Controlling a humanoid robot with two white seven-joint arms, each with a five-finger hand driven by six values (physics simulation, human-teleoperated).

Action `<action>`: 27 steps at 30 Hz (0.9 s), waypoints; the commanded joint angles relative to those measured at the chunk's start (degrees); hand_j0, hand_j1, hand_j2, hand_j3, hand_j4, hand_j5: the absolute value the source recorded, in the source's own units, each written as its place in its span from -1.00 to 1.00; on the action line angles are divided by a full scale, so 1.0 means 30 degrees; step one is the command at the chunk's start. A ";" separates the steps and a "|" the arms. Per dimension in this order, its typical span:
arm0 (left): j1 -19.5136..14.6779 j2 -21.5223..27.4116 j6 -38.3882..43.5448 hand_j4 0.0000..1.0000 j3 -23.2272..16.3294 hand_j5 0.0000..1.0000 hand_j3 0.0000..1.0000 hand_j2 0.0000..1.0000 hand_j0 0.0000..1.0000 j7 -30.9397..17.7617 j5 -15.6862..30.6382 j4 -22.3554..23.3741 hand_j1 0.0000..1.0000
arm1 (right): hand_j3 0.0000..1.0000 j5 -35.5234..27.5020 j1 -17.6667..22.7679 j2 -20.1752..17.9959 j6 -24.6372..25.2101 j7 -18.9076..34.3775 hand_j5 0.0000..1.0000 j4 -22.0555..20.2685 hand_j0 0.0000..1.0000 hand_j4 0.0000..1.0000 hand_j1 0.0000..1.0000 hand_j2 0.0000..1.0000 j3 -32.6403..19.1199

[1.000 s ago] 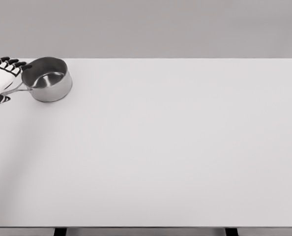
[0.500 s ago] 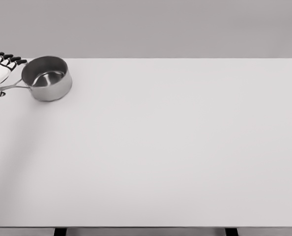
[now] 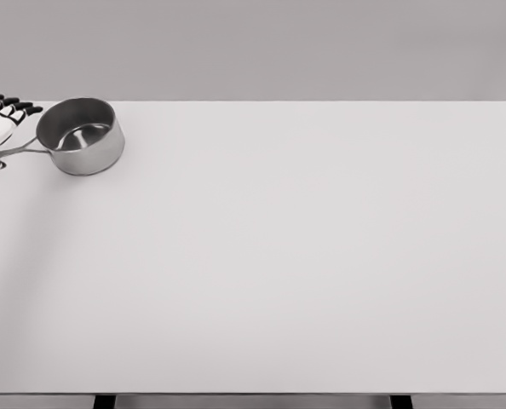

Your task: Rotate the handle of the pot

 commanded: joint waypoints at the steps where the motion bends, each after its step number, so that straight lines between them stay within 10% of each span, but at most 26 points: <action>1: 0.0000 0.0014 0.0012 1.00 -0.0010 1.00 1.00 1.00 1.00 0.0013 0.0004 0.0236 1.00 | 1.00 -0.0008 0.0000 0.0000 -0.0001 0.0002 1.00 -0.0001 1.00 1.00 1.00 1.00 -0.0003; 27: -0.1142 -0.0279 0.0012 1.00 -0.0040 1.00 1.00 1.00 1.00 0.0013 -0.0640 0.1789 1.00 | 1.00 -0.0008 0.0000 0.0000 -0.0001 0.0002 1.00 -0.0001 1.00 1.00 1.00 1.00 -0.0003</action>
